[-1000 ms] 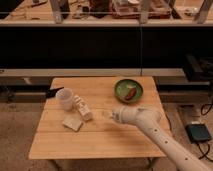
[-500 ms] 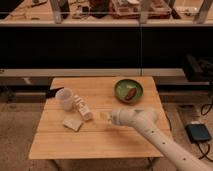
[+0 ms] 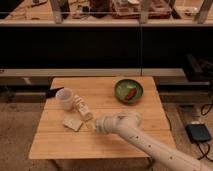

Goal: Place the white sponge in the ceramic bowl

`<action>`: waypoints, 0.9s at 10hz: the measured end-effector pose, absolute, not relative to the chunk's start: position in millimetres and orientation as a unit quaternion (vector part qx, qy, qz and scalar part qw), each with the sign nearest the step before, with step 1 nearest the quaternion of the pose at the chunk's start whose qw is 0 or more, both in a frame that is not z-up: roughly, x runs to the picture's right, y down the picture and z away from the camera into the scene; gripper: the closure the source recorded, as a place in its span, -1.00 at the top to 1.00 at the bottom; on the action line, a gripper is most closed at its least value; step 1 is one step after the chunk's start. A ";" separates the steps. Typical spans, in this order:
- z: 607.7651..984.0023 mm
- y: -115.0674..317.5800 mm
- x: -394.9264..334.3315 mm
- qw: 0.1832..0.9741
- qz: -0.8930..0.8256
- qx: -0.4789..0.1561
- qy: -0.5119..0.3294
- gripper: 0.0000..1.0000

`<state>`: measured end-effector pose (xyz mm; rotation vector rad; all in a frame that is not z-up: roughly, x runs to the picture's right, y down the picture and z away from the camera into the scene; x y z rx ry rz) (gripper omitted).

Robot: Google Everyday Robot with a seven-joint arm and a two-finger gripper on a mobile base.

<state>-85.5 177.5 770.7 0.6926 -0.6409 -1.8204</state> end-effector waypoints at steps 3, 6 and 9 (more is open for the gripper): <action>778.2 179.7 -95.3 0.518 -0.759 0.308 -0.248 0.55; 781.9 183.2 -98.8 0.509 -0.769 0.321 -0.217 0.60; 787.0 199.5 -111.3 0.491 -0.785 0.308 -0.218 0.60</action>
